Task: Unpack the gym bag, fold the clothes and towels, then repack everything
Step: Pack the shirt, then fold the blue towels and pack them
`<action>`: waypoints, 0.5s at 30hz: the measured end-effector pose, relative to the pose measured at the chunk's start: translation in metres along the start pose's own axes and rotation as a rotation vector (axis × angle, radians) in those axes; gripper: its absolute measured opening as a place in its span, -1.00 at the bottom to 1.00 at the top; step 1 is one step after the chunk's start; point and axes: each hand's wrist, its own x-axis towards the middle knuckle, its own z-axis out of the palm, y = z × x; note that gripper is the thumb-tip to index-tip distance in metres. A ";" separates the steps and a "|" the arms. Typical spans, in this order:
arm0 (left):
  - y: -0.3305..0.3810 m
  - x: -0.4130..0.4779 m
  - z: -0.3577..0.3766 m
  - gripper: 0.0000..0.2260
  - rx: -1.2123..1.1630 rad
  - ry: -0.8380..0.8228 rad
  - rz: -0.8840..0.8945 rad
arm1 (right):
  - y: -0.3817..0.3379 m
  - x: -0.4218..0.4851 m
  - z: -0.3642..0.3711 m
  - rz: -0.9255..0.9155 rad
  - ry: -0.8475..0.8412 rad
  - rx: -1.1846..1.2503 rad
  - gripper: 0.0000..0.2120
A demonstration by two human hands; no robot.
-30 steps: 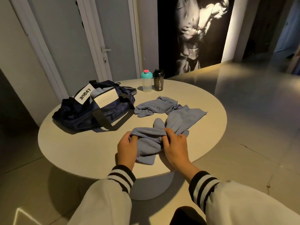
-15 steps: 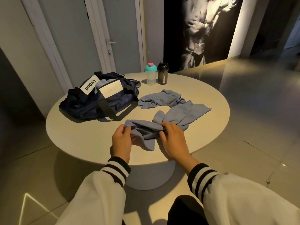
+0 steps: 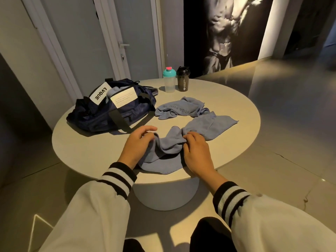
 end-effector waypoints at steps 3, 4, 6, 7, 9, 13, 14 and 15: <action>0.000 -0.004 0.009 -0.73 -0.228 -0.115 -0.138 | -0.001 0.000 -0.001 0.058 0.010 0.093 -0.84; -0.007 -0.001 0.013 -0.72 -0.214 -0.050 -0.169 | -0.002 -0.001 -0.002 0.078 0.008 0.133 -0.86; -0.028 0.015 0.019 -0.75 0.131 0.024 -0.198 | -0.004 -0.002 -0.004 0.126 -0.008 0.205 -0.86; -0.036 0.021 0.021 -0.75 0.385 -0.054 -0.217 | -0.005 -0.003 -0.005 0.145 -0.019 0.228 -0.84; -0.044 0.023 0.032 -0.72 0.741 -0.258 -0.217 | -0.007 -0.003 -0.006 0.150 -0.033 0.236 -0.79; -0.028 0.013 0.056 -0.81 0.563 -0.341 -0.151 | -0.007 -0.005 -0.009 0.128 -0.035 0.272 -0.69; -0.022 0.009 0.059 -0.81 0.352 -0.327 -0.154 | -0.007 -0.006 -0.009 0.121 -0.050 0.290 -0.68; -0.016 0.004 0.061 -0.81 0.111 -0.303 -0.189 | -0.006 -0.006 -0.010 0.114 -0.069 0.303 -0.68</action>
